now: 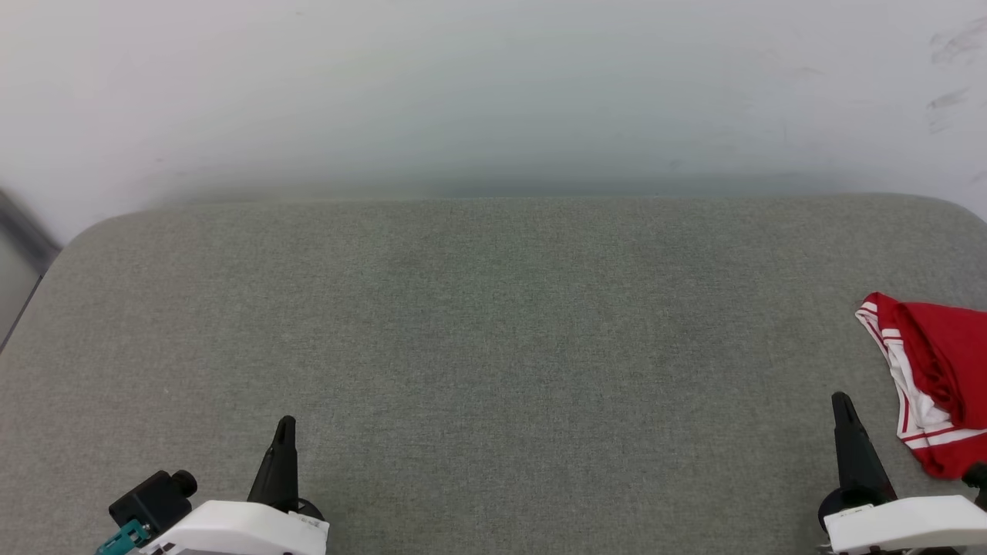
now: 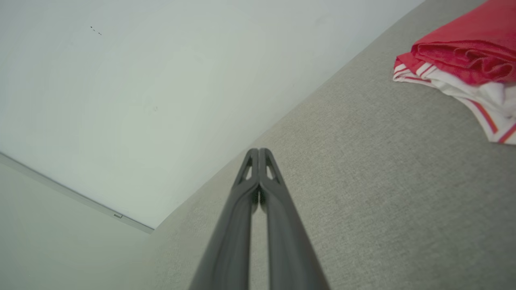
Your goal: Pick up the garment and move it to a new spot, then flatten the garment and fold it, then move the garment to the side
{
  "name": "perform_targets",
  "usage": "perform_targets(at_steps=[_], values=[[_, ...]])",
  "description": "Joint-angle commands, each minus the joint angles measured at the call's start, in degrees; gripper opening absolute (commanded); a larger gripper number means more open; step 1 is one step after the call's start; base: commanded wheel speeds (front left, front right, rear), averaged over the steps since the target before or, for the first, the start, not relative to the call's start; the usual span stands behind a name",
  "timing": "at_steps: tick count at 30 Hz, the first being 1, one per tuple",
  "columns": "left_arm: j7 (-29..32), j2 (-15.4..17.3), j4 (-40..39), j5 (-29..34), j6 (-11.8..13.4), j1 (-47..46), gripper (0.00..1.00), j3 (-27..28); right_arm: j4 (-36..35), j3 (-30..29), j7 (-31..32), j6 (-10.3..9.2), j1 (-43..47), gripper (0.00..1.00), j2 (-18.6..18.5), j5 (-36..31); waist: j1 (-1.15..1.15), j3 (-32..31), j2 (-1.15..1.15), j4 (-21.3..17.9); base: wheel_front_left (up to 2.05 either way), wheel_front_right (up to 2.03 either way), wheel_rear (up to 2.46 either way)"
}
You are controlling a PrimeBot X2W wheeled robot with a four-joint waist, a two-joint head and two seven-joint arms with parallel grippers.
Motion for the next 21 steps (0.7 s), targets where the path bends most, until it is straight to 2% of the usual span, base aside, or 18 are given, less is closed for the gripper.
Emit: perform_targets(at_steps=[1,21], values=[[0.3,0.3,-0.4,-1.5,-0.5,-1.3,0.0,0.3,-0.4,0.0,0.3,-0.01,-1.5,0.0,-0.5,1.5,0.0,0.0,0.0,0.0,0.0,0.0,0.0],[3.7,0.4,1.3,-16.1,-1.9,-3.6,0.0,1.8,1.7,0.0,3.9,0.0,-3.9,0.0,-0.6,15.2,0.0,0.2,0.0,-0.2,0.0,0.0,0.0]])
